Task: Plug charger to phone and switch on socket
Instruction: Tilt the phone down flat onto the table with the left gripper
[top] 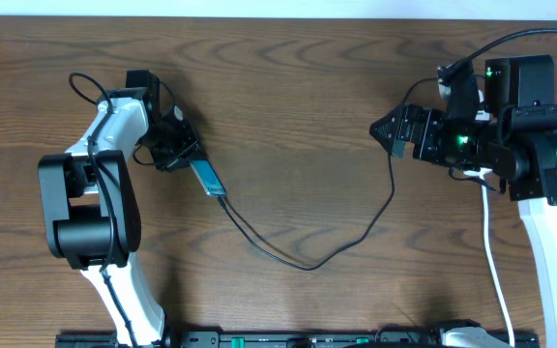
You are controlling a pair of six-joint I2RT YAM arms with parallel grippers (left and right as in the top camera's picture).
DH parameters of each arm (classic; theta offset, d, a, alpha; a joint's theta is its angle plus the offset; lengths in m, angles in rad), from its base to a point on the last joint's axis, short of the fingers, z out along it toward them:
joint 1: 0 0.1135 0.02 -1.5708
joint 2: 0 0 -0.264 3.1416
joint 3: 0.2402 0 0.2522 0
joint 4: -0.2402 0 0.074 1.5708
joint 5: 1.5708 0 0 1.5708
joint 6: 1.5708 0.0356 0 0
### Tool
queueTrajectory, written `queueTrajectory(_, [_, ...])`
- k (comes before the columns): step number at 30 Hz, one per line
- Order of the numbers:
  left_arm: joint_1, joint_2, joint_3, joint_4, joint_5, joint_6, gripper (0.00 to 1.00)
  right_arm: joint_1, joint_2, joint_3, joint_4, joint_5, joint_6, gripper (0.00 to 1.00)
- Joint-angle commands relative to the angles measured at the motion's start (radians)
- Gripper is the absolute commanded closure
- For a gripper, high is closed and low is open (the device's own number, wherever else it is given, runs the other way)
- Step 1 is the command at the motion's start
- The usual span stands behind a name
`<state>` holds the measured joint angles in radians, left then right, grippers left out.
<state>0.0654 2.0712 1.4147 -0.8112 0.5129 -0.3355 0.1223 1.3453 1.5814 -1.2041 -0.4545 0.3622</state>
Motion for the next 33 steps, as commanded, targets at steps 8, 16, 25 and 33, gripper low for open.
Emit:
queueTrajectory(8, [0.000, -0.005, -0.085, 0.031, -0.009, 0.021, 0.93, 0.011, -0.011, 0.006, -0.004, 0.001, -0.012, 0.01])
queueTrajectory(16, [0.000, -0.005, -0.085, 0.031, -0.009, 0.021, 0.93, 0.011, -0.011, 0.006, -0.005, 0.001, -0.012, 0.01])
queueTrajectory(25, [0.000, -0.005, -0.085, 0.026, -0.009, 0.021, 0.92, 0.011, -0.011, 0.006, -0.005, 0.001, -0.012, 0.01])
queueTrajectory(33, [0.000, -0.005, -0.085, 0.019, -0.009, 0.021, 0.84, 0.011, -0.011, 0.006, -0.005, 0.001, -0.012, 0.01])
